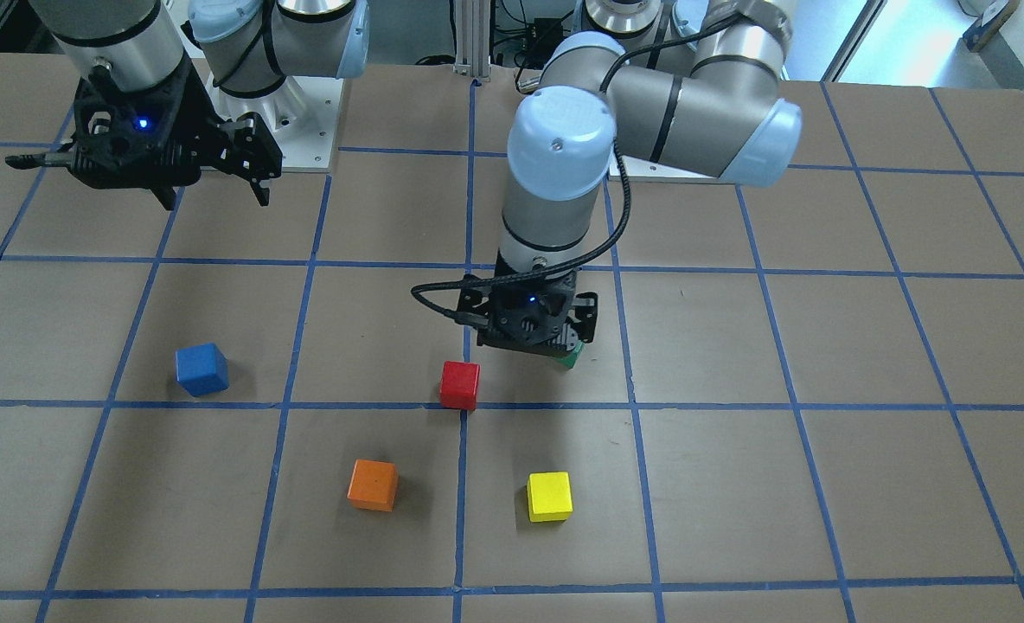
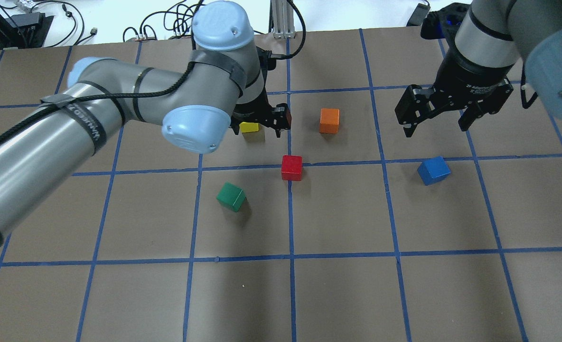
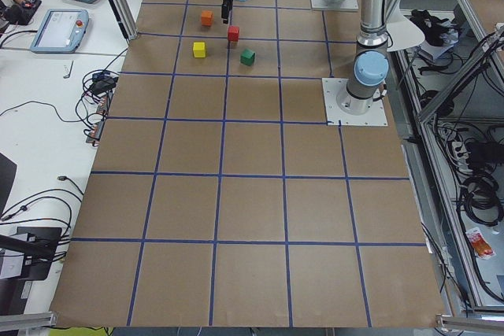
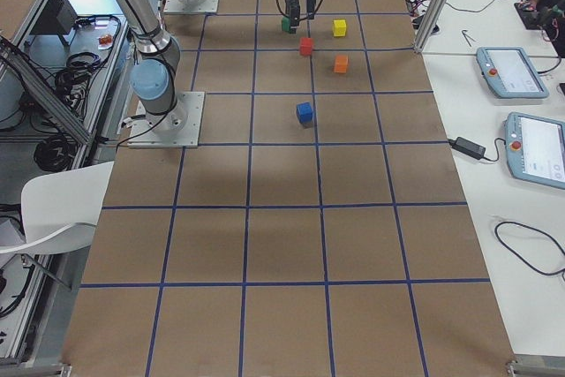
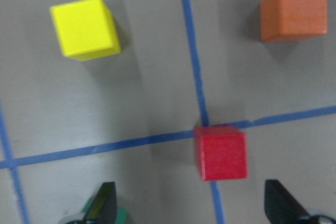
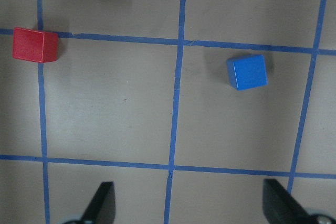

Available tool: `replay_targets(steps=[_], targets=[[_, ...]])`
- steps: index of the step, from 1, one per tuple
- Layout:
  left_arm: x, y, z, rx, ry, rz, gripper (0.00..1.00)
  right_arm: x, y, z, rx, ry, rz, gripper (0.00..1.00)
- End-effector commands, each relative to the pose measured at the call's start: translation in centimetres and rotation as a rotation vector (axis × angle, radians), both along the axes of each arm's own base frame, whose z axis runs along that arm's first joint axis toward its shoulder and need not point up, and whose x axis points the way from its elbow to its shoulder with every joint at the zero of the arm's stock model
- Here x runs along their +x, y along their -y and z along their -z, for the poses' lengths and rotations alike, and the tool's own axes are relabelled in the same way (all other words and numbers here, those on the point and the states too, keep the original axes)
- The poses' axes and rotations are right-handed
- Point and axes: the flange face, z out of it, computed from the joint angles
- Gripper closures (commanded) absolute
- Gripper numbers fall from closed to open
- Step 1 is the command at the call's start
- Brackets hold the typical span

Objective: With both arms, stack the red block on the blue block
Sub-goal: 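Open and raise the left gripper while the right gripper moves toward the red cube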

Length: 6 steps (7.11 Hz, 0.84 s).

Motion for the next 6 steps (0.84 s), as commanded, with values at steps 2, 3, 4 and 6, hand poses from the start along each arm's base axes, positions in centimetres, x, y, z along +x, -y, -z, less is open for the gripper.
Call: replay_targets(steps=[2,3,4,6], targets=[[10.3,-4.0,-10.3,0.006,0.020,-0.058,0.00,3.8,4.7,5.5,-0.027,-0.003,0.026,0.00],[11.6,-5.2,-12.5,-0.029,0.034,-0.069,0.00,6.6,5.9,7.4,-0.066,0.001,0.039,0.00],[12.2,-5.2,-13.9,-0.056,0.033,-0.081,0.00,10.0,6.5,9.6,-0.079,0.004,0.082,0.00],[13.8,-3.4,-15.1,-0.045,0.032,-0.117,0.00,15.4,6.3,12.2,-0.110,0.017,0.056,0.00]])
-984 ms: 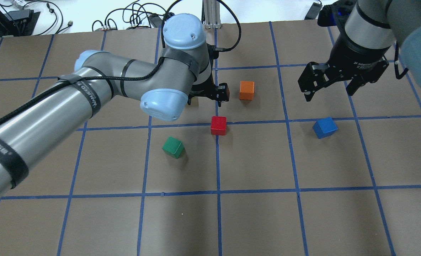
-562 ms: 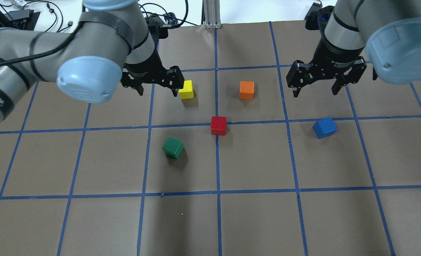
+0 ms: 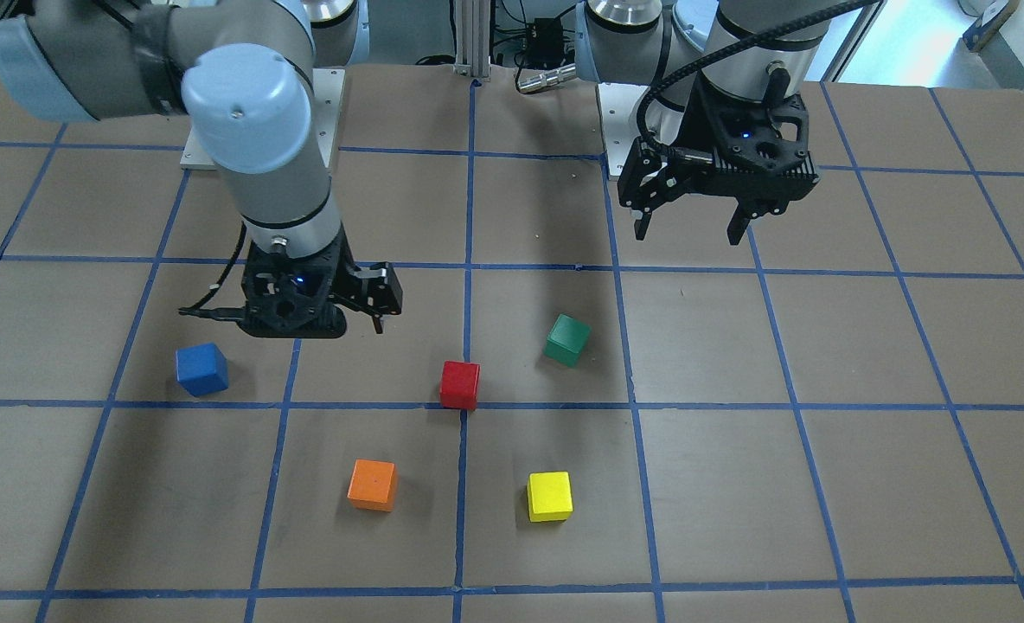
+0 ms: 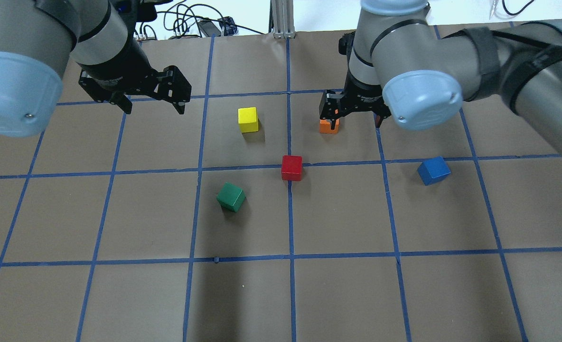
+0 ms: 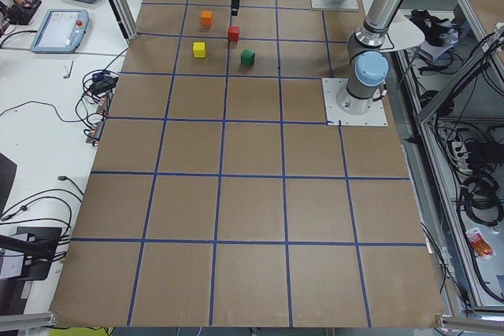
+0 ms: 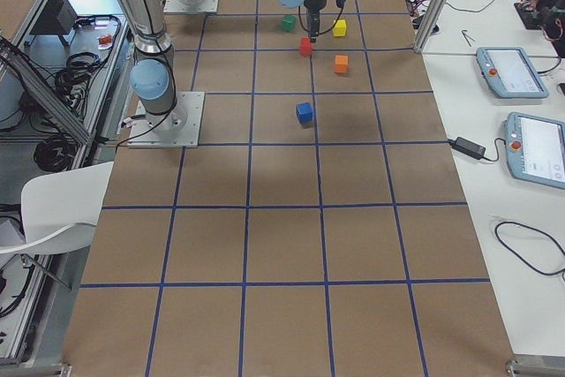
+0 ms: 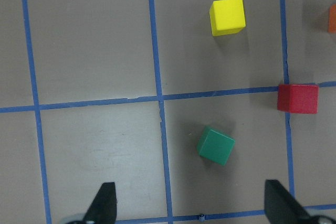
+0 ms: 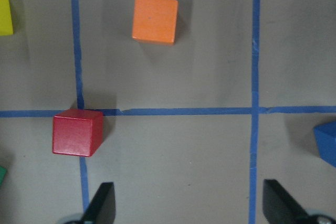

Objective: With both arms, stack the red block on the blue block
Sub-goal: 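Open and raise the left gripper while the right gripper moves toward the red cube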

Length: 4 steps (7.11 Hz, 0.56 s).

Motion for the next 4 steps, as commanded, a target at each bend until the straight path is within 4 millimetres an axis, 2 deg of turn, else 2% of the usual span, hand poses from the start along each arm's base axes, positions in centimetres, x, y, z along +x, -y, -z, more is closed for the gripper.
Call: replay_targets(steps=[1,2,4], targets=[[1.2,2.0,-2.4,0.027,-0.005,-0.027,0.00,4.4,-0.1,3.1,-0.004,0.004,-0.024,0.00],[1.2,2.6,-2.8,0.024,-0.004,-0.027,0.00,5.7,-0.5,4.0,0.002,0.003,-0.031,0.00],[1.4,2.5,-2.7,0.039,0.003,-0.030,0.00,9.0,-0.8,7.6,0.014,0.002,-0.047,0.00]])
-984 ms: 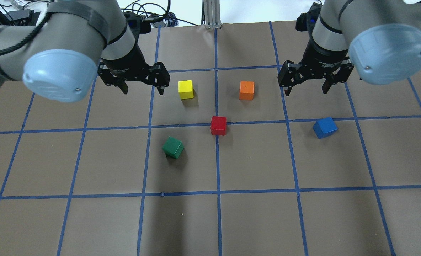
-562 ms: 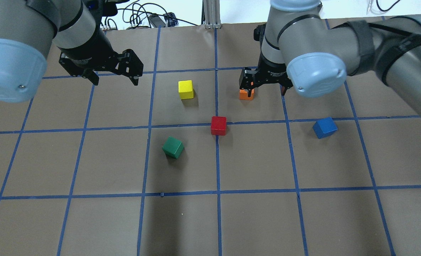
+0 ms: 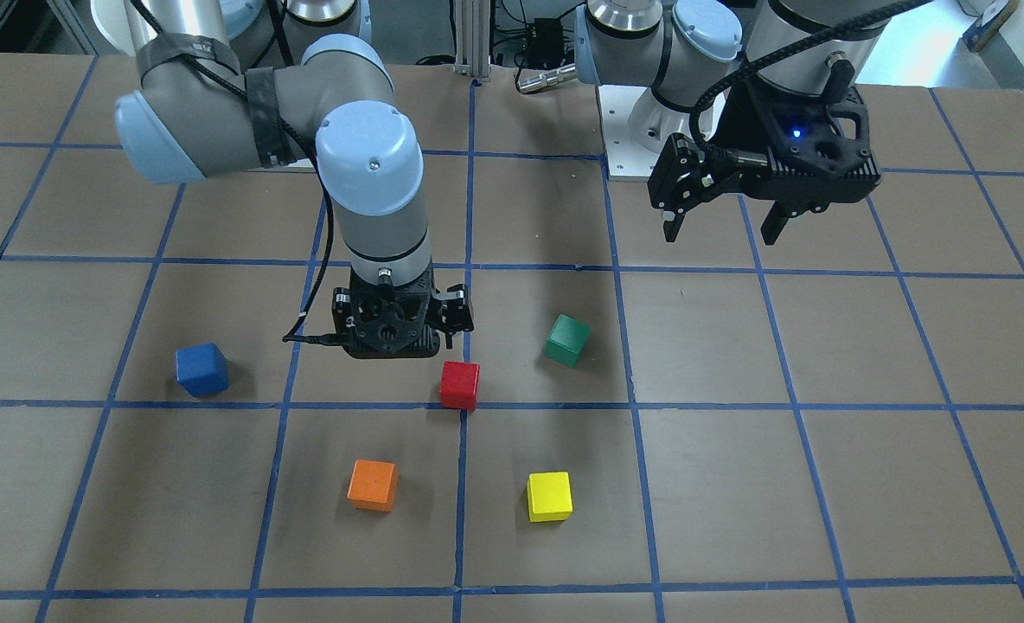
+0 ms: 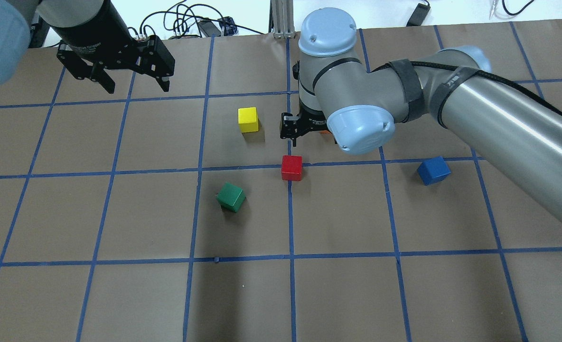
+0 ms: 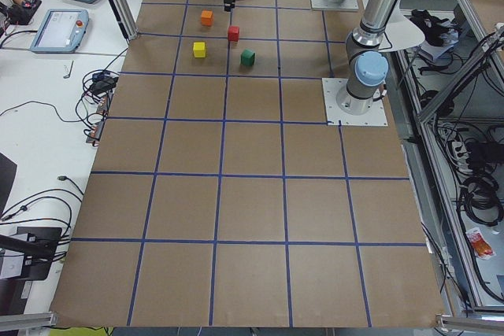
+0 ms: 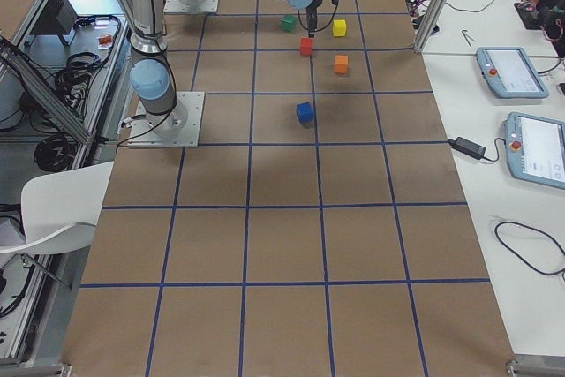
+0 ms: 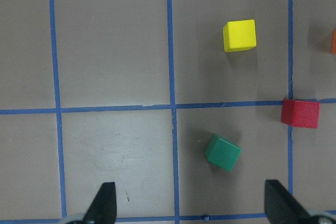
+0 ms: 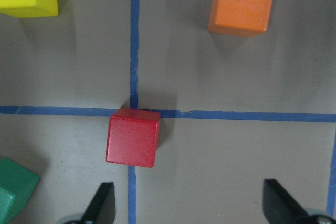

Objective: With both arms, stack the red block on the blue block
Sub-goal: 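Lower the right gripper onto the red cube and grasp it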

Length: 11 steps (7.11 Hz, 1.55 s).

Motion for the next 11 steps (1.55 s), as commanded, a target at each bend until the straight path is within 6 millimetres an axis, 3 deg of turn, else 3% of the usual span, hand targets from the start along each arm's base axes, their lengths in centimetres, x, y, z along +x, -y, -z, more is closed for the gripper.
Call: replay_targets(steps=[1,4,10,11], targets=[[0.0,0.3,0.2,0.013,0.001,-0.001,0.00,3.1,0.1,4.2,0.003,0.001,0.001,0.00],[-0.3,0.0,0.4,0.023,0.002,0.005,0.00,3.5,0.8,7.5,0.038,-0.006,-0.001,0.00],[-0.1,-0.1,0.1,0.040,-0.001,-0.002,0.00,4.1,0.7,10.7,0.108,0.031,0.005,0.00],[-0.2,-0.1,0.6,0.052,0.001,0.001,0.00,4.1,0.7,10.8,0.109,0.032,0.005,0.13]])
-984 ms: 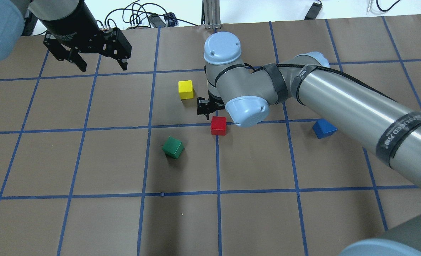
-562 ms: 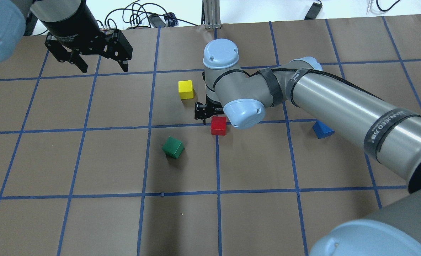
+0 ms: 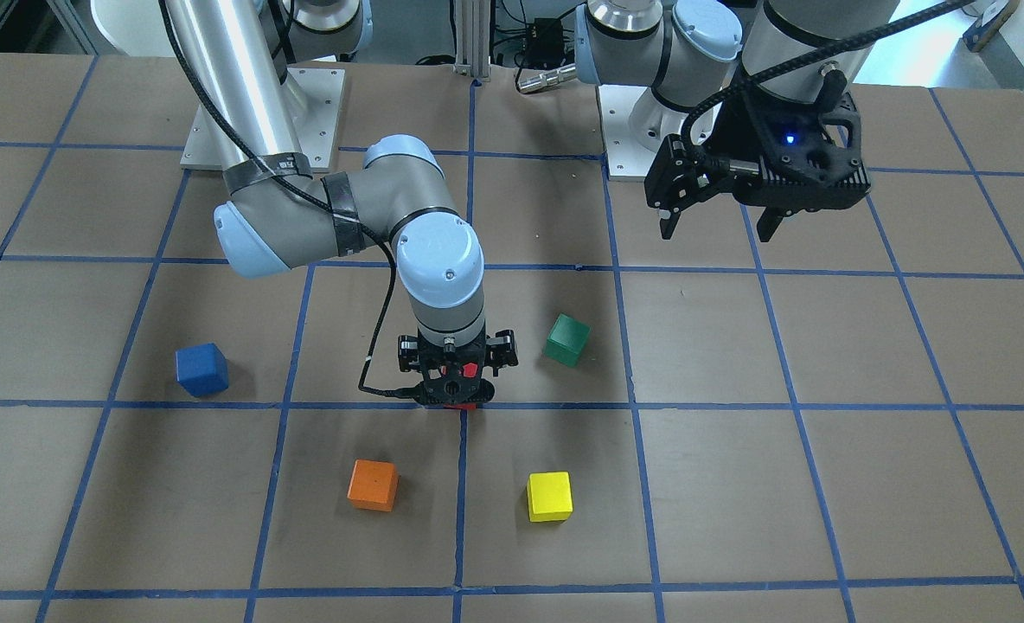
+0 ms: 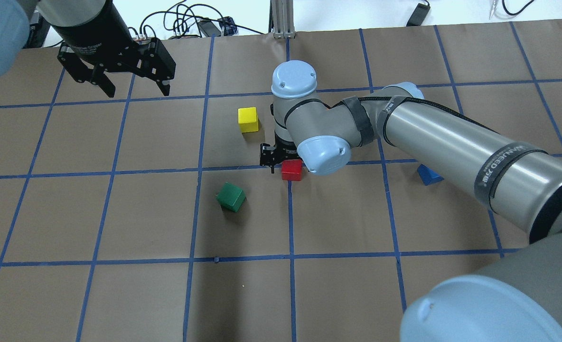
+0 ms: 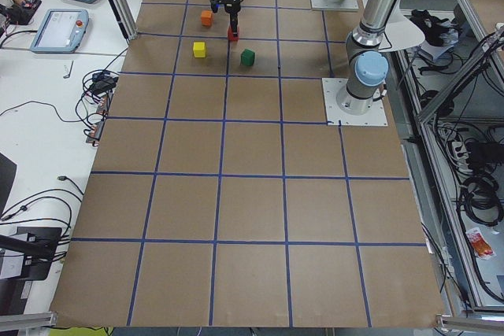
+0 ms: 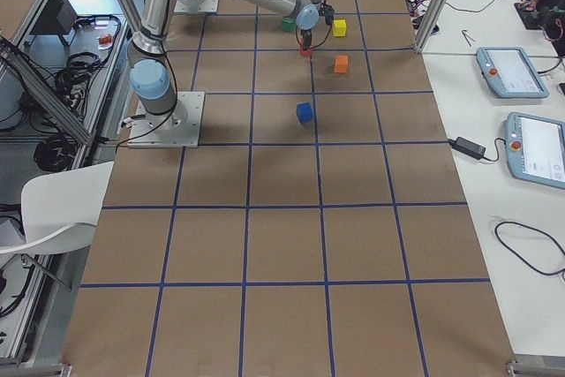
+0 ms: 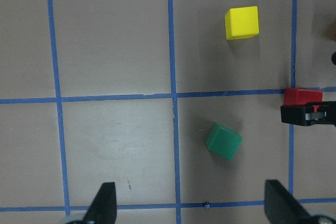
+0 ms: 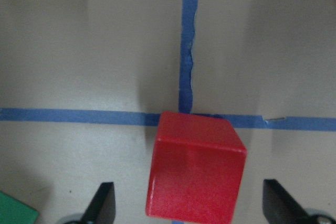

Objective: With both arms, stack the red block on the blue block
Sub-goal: 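Lower the right gripper onto the red cube and grasp it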

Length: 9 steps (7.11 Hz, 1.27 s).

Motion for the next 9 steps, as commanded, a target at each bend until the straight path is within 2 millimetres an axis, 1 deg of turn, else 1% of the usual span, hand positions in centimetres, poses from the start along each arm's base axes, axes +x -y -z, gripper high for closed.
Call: replay_targets(steps=[1,2,3,4,5,6,7,8,9], targets=[[-0.1,-0.1,0.4,0.009,0.000,0.000,0.00,0.0,0.1,0.3,0.005,0.000,0.002,0.60],[-0.1,-0.1,0.3,0.008,0.000,0.000,0.00,0.1,0.1,0.2,0.003,0.001,0.002,0.92],[-0.1,-0.1,0.4,0.009,0.000,0.000,0.00,0.0,0.3,-0.3,-0.006,-0.001,0.002,1.00],[-0.1,-0.2,0.4,0.010,0.000,0.000,0.00,-0.7,1.0,-1.5,-0.016,0.000,0.015,1.00],[-0.1,-0.1,0.5,0.011,0.000,0.000,0.00,-1.2,1.3,-4.4,-0.029,0.004,0.026,1.00],[-0.1,-0.3,0.2,0.005,0.000,0.003,0.00,-2.4,1.9,-7.0,-0.008,-0.002,0.046,1.00],[-0.3,-0.2,0.5,0.011,0.000,0.001,0.00,-5.4,3.0,-9.3,0.028,-0.014,0.096,1.00],[-0.3,-0.1,0.5,0.011,-0.002,-0.003,0.00,-8.5,2.8,-12.9,0.032,-0.014,0.129,1.00],[-0.4,-0.3,0.6,0.014,-0.002,-0.003,0.00,-12.6,2.6,-14.4,0.090,-0.024,0.140,1.00]])
